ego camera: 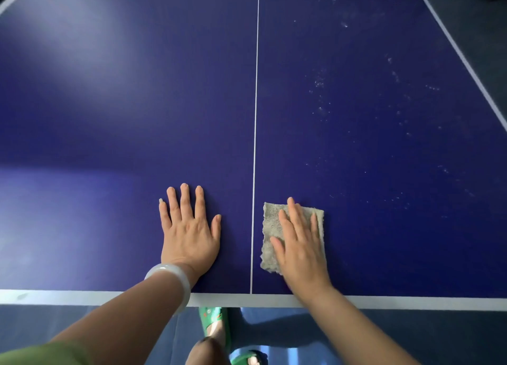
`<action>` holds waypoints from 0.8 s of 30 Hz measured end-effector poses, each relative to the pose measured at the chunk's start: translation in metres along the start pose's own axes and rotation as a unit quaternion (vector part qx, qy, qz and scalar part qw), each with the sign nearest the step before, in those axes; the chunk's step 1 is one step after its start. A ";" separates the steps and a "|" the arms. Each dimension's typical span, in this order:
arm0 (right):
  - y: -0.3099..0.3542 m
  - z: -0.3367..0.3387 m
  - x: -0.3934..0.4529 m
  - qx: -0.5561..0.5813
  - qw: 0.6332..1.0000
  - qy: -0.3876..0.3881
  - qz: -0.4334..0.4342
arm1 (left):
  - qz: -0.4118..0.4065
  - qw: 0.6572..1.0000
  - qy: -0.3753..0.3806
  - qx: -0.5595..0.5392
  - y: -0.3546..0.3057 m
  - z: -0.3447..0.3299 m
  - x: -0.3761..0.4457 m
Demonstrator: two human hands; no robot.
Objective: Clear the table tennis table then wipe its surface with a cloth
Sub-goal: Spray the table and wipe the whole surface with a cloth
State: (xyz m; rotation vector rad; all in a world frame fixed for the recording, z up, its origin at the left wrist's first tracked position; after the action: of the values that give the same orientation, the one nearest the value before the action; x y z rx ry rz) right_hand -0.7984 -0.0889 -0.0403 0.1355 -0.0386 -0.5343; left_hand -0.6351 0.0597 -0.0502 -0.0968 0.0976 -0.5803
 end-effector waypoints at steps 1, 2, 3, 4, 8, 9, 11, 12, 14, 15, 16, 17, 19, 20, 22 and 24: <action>-0.017 0.000 0.003 -0.011 1.000 0.009 0.028 | 0.000 1.000 0.000 0.001 0.000 0.000 0.000; -0.037 0.001 0.004 -0.033 0.999 0.009 0.026 | 0.002 1.000 0.000 0.001 0.001 -0.001 0.000; -0.062 0.004 0.005 -0.054 0.998 -0.003 -0.019 | 0.003 1.000 -0.001 0.000 0.001 -0.001 0.000; -0.087 0.009 0.006 -0.065 0.993 -0.017 -0.097 | 0.004 1.000 -0.003 -0.002 0.000 -0.001 0.000; -0.100 0.014 0.003 -0.034 0.940 -0.012 -0.338 | 0.002 1.000 0.001 -0.003 0.000 -0.001 0.000; -0.080 0.012 0.005 -0.040 0.949 -0.017 -0.312 | 0.002 1.000 0.000 -0.002 0.000 -0.001 0.000; -0.035 0.002 0.013 -0.047 0.979 -0.011 -0.199 | 0.003 1.000 0.000 -0.002 0.000 -0.001 0.000; -0.015 -0.003 0.018 -0.049 0.991 -0.004 -0.126 | 0.003 1.000 0.000 -0.003 0.001 -0.001 0.000; 0.001 -0.007 0.034 -0.047 0.999 0.023 0.014 | 0.004 1.000 -0.003 -0.002 0.000 -0.001 -0.001; -0.007 -0.005 0.047 -0.043 0.997 0.033 0.060 | 0.004 1.000 -0.004 0.001 0.000 0.000 -0.001; -0.024 -0.002 0.062 -0.051 0.995 0.032 0.085 | 0.003 1.000 -0.003 0.002 0.000 0.000 -0.001; -0.046 0.002 0.077 -0.062 0.995 0.034 0.070 | 0.003 1.000 -0.002 0.003 -0.001 0.000 0.000; -0.103 0.010 0.099 -0.067 0.992 0.055 -0.088 | 0.003 1.000 -0.002 0.004 -0.001 0.000 0.000; -0.126 0.014 0.101 -0.053 0.979 0.057 -0.188 | 0.003 1.000 -0.002 0.004 -0.001 0.000 -0.001; -0.132 0.019 0.097 -0.034 0.950 0.050 -0.307 | 0.003 1.000 0.000 0.004 -0.001 0.000 -0.002; -0.092 0.011 0.092 -0.046 0.966 0.032 -0.253 | 0.003 1.000 0.002 0.007 0.000 0.000 -0.002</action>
State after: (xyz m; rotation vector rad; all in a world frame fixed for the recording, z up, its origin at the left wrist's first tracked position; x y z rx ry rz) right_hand -0.7667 -0.2151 -0.0418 0.0696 0.0871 -1.0407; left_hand -0.6366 0.0607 -0.0502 -0.0807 0.0977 -0.5743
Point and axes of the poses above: each hand's wrist, its own x-axis towards the middle knuckle, its own z-axis out of the back of the hand, y = z × x, the point moved 2 cm from there along x, towards the middle knuckle, and after that the axes turned 1 degree about -x, right-handed, at the moved point
